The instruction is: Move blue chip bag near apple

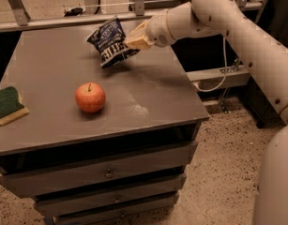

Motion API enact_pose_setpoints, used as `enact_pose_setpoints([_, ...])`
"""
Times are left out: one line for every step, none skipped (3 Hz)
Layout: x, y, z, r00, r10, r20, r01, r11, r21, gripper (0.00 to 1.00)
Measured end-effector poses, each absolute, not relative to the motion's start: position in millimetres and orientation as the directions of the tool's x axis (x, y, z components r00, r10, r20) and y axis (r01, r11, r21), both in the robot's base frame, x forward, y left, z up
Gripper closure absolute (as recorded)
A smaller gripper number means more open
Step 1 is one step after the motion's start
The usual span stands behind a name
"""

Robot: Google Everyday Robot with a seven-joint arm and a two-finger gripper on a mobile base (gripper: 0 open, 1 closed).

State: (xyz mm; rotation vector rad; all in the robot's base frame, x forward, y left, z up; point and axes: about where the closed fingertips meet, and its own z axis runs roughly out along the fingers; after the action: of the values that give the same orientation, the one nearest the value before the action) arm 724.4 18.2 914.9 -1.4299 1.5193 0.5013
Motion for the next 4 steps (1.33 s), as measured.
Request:
enact_pose_setpoints([691.0, -0.9, 899.2, 0.168, -0.557, -0.813, -0.938, 0.164, -0.306, 1.0])
enact_pose_setpoints([669.5, -15.6, 886.4, 0.191, -0.577, -0.794, -0.945, 0.111, -0.308, 1.0])
enact_pose_setpoints([652.9, -22.8, 883.0, 0.222, -0.588, -0.778, -0.948, 0.057, -0.314, 1.0])
enact_pose_setpoints([638.1, -23.9, 887.0, 0.264, -0.589, -0.764, -0.946, -0.005, -0.323, 1.0])
